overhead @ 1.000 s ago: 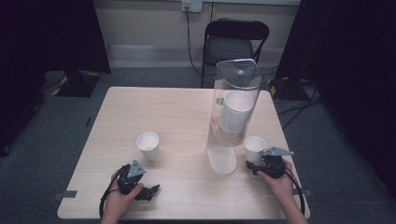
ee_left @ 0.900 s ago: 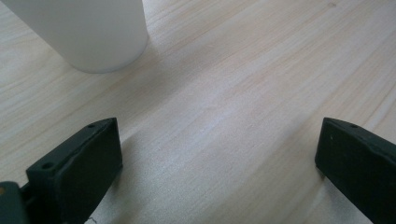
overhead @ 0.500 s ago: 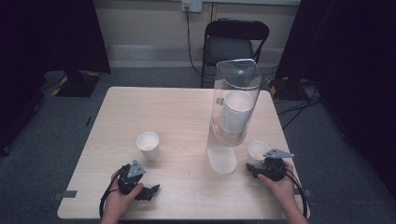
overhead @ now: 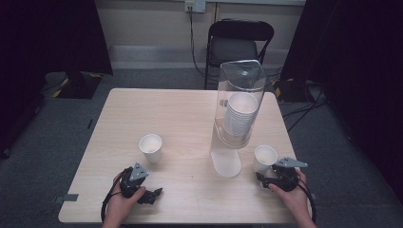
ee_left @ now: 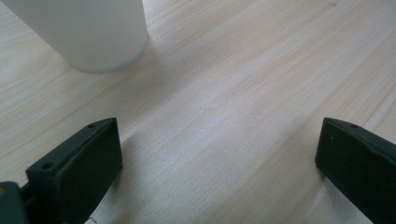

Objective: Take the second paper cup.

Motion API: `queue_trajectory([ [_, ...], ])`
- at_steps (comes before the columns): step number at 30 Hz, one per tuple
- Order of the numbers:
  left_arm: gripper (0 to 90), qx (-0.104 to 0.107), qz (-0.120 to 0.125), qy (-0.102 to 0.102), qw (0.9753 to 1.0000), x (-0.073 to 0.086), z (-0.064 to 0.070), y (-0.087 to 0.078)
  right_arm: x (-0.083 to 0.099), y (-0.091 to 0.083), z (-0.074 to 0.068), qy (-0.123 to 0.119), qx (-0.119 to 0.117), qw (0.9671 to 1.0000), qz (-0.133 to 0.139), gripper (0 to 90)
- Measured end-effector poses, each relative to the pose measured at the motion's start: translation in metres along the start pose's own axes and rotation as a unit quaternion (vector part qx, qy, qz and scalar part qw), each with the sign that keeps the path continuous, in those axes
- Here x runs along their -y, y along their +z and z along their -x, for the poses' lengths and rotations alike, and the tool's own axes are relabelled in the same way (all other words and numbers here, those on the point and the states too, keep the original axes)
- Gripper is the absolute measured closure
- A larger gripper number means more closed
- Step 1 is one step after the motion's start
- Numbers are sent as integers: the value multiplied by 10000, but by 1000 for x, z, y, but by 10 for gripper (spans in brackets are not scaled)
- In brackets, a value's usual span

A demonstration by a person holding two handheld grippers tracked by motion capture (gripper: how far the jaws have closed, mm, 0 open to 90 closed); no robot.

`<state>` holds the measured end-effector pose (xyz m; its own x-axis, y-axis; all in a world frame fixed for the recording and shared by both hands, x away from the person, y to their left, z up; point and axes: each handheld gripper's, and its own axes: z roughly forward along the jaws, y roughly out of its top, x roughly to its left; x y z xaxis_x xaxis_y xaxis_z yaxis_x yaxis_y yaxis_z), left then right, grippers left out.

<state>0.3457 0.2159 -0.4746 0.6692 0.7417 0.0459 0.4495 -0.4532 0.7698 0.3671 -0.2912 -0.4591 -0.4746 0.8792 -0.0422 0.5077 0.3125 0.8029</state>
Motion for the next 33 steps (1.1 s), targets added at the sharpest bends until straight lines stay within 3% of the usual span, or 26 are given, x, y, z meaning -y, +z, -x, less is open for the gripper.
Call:
queue_trajectory([
  [5, 0, -10, -8, 13, 10000, 0, 0, 0, 5, -3, 5, -8, -54, 10000, -34, 173],
  [10, 0, -8, -8, 13, 10000, 0, 0, 0, 5, -8, 3, -67, -64, 9999, 116, 209],
  [12, 0, -7, 5, -2, 10000, 0, 0, 0, 3, -13, -1, -149, -123, 9997, 160, 304],
  [13, 0, -7, 5, -2, 10000, 0, 0, 0, 3, -13, -1, -149, -123, 9997, 160, 304],
  [14, 0, -5, -10, 14, 10000, 0, 0, 0, 0, -15, -5, -270, -124, 9992, 285, 386],
  [17, 0, -5, -1, 4, 10000, 0, 0, 0, -3, -12, -6, -268, -22, 9991, 326, 431],
  [21, 0, -6, -6, 11, 10000, 0, 0, 0, -14, 5, 1, -173, 75, 9993, 321, 465],
  [23, 0, -8, -7, 12, 10000, 0, 0, 0, -16, 9, 2, -82, 59, 9994, 324, 463],
  [25, 0, -5, -1, 4, 10000, 0, 0, 0, -22, 13, 4, -99, 173, 9993, 323, 405],
  [28, 0, -6, -5, 8, 10000, 0, 0, 0, -21, 12, 4, -56, 156, 9996, 228, 331],
  [29, 0, -5, -5, 7, 10000, 0, 0, 0, -18, 8, 1, -228, 183, 9995, 134, 274],
  [33, 0, -5, -1, 3, 10000, 0, 0, 0, -9, -6, -1, -327, 38, 9993, 199, 233],
])
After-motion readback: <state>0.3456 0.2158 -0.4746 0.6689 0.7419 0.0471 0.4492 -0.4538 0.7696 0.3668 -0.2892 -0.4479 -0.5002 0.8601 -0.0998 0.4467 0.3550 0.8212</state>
